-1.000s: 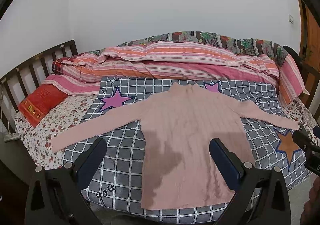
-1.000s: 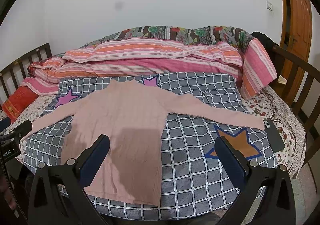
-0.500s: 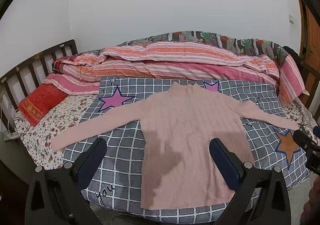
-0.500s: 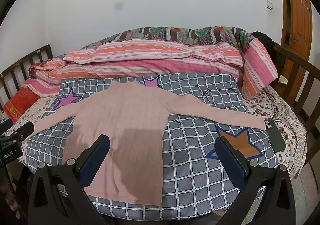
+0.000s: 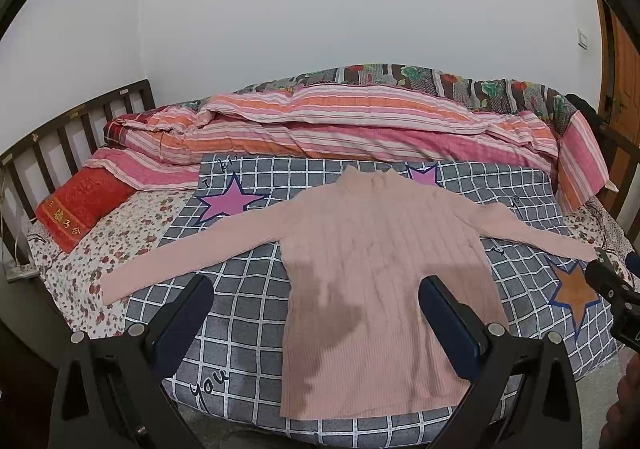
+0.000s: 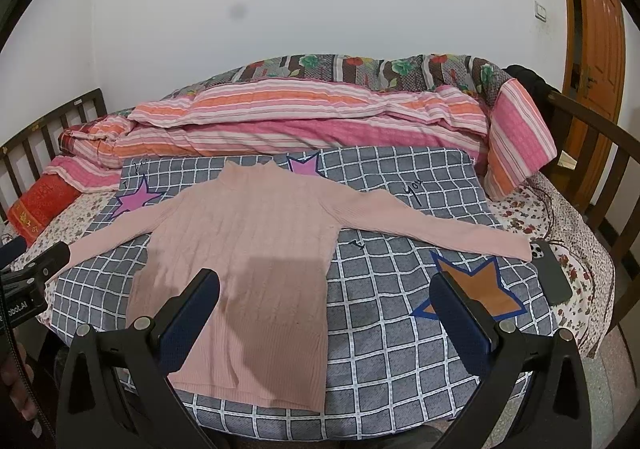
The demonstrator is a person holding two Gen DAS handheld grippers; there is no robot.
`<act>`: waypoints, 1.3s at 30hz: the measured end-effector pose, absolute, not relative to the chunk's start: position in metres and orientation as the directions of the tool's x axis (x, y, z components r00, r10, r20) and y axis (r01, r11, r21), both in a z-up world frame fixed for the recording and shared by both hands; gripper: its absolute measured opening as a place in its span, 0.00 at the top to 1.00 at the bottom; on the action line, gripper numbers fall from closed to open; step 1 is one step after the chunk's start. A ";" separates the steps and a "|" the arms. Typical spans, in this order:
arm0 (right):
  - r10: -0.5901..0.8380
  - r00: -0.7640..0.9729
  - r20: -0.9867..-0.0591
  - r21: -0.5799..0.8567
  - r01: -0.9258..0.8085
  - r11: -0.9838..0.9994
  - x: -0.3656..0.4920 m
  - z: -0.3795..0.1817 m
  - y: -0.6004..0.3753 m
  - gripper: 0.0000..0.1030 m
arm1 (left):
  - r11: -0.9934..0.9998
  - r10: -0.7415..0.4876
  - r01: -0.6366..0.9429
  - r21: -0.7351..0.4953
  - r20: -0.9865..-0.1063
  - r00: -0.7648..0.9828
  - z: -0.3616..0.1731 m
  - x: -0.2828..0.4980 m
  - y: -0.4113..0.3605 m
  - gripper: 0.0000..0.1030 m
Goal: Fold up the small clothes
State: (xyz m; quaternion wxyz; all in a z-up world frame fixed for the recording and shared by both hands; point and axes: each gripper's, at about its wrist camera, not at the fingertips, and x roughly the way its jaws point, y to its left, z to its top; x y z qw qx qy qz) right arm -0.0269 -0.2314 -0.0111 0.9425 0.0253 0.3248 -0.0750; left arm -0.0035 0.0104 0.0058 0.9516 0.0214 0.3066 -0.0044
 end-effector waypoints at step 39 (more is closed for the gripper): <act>-0.113 0.759 -0.641 -0.047 0.108 0.993 0.037 -0.052 -0.230 0.00 | 0.996 -0.019 -0.044 -0.081 -0.652 0.758 -0.057 0.068 0.076 0.00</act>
